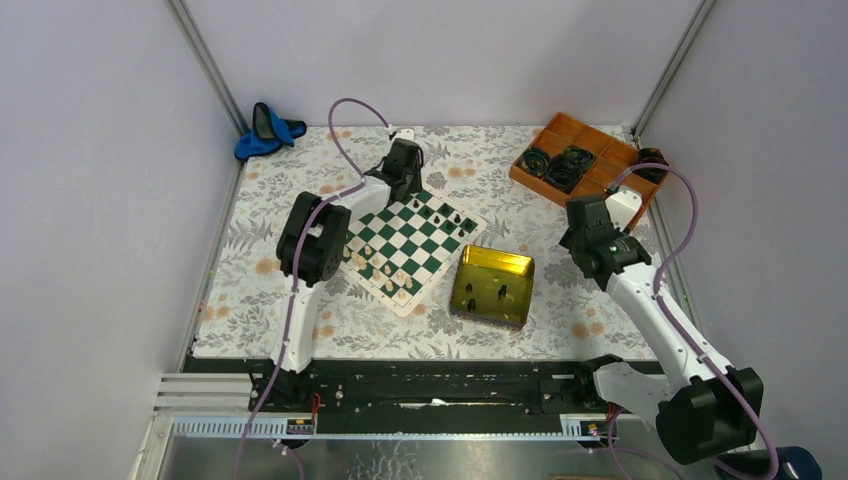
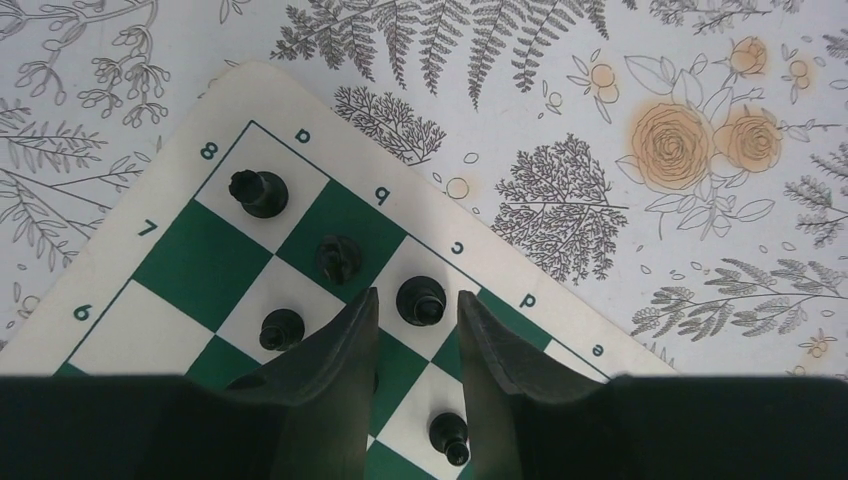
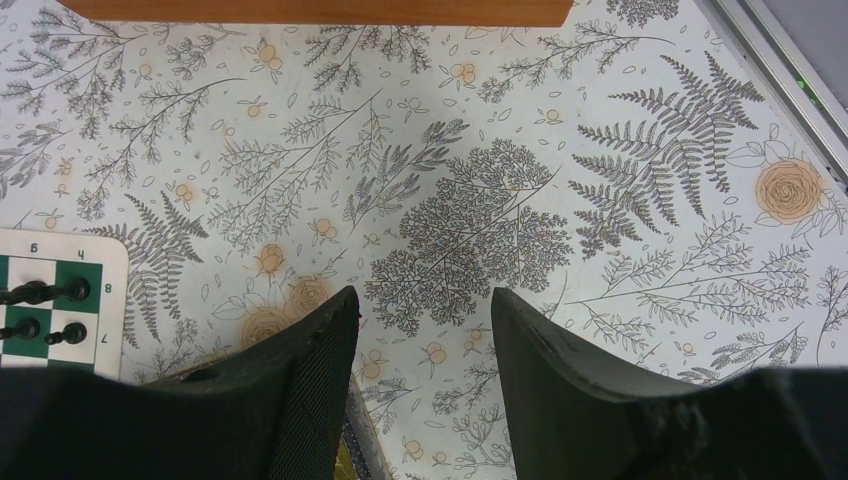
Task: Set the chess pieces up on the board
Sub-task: Place the chess piece on the chessboard.
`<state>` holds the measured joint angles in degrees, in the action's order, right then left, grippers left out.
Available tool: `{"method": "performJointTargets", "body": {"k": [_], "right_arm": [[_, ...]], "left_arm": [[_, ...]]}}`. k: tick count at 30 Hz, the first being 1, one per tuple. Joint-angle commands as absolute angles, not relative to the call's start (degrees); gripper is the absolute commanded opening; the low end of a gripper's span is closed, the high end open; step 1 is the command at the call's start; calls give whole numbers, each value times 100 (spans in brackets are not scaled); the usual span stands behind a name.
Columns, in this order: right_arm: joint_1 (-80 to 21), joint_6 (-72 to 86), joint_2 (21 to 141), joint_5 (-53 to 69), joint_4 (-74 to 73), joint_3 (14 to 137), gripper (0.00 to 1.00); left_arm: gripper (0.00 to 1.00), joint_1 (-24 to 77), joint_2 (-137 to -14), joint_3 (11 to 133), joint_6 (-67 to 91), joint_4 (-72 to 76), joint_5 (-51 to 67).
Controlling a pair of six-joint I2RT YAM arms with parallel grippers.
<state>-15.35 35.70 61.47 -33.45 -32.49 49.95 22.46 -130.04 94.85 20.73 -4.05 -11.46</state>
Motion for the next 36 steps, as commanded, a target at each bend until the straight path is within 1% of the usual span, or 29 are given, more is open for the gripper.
{"method": "performJointTargets", "body": {"k": [1, 5, 13, 19, 22, 26, 33, 36], "right_arm": [[-1507, 3604, 5919, -3388, -3289, 5004, 58], [-1512, 3596, 5825, -3381, -3328, 4980, 58], [-1511, 3609, 5638, -3344, -3425, 4961, 58], [-1512, 3643, 5534, -3298, -3470, 4931, 58], [-1510, 3659, 5512, -3281, -3482, 4898, 59], [-1512, 3665, 5493, -3261, -3465, 4859, 59], [-1512, 3665, 5531, -3250, -3314, 4732, 59], [-1507, 3665, 5592, -3252, -3211, 4687, 59]], "left_arm": [[43, 2267, -12567, 9369, 2136, -341, -1359], [45, 2293, -12472, 9281, 2136, -342, -1392], [47, 2370, -12196, 9052, 2114, -286, -1495], [55, 2462, -11817, 8813, 1995, -186, -1538], [56, 2535, -11576, 8718, 1897, -162, -1571], [60, 2652, -11118, 8515, 1840, -132, -1586], [68, 3128, -10305, 8046, 1749, -202, -1379], [68, 3509, -9978, 7820, 1641, -319, -1129]]}}
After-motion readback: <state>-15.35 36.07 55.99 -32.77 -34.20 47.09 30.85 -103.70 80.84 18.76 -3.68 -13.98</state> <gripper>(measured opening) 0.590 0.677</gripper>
